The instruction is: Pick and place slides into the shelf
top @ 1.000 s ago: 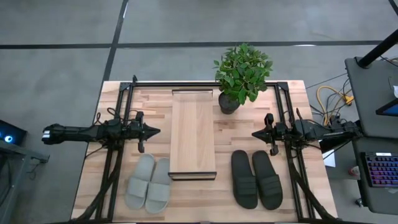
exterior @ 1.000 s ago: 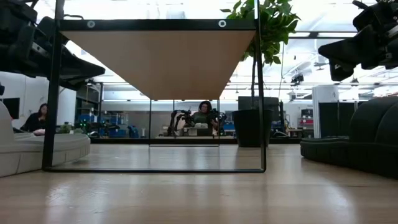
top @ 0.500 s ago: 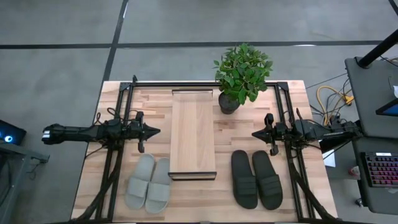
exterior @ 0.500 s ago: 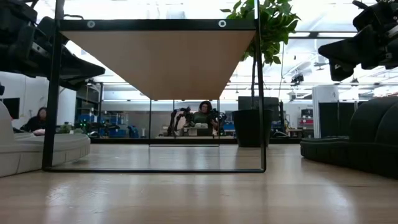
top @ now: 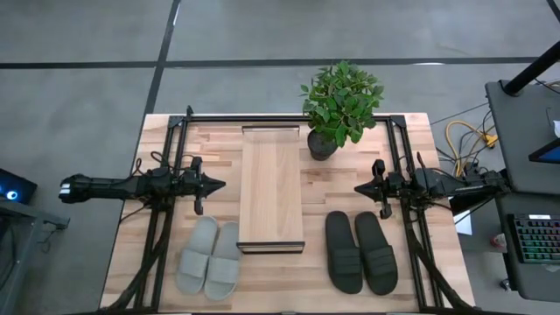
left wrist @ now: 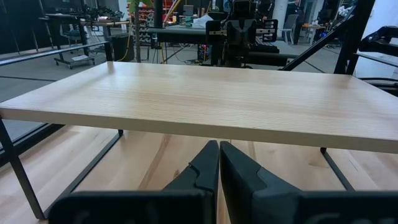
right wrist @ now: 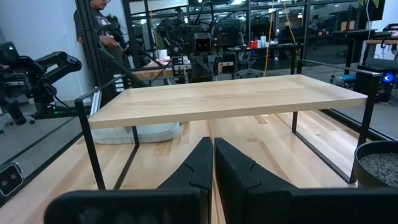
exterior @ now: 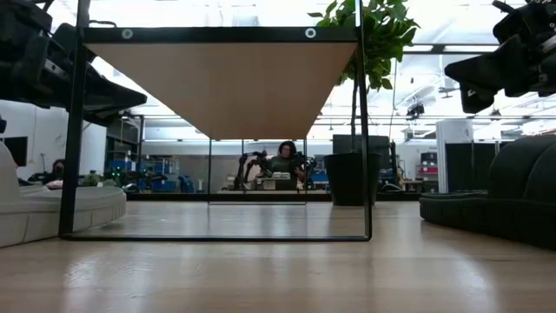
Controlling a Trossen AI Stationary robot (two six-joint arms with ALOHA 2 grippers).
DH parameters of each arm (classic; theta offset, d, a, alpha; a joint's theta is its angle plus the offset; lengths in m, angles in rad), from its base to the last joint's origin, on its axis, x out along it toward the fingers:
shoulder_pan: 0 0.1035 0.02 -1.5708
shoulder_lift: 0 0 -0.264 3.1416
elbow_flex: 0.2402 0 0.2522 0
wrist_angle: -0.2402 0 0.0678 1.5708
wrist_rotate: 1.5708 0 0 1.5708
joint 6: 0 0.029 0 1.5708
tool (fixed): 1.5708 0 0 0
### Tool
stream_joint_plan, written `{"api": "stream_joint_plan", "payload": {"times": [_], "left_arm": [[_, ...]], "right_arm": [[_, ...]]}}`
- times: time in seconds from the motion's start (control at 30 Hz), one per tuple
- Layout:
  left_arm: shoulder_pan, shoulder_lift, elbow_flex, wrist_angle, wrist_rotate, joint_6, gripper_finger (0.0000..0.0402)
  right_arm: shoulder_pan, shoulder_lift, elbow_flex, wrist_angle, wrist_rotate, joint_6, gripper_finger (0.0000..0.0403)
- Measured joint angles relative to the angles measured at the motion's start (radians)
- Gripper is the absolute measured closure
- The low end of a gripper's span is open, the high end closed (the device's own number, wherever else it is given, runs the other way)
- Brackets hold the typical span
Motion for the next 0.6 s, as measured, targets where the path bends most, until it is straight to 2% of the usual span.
{"api": "stream_joint_plan", "payload": {"times": [0.6], "left_arm": [[0.0, 0.0, 0.0, 0.0, 0.0, 0.0, 0.0402]], "right_arm": [[0.0, 0.0, 0.0, 0.0, 0.0, 0.0, 0.0394]]}}
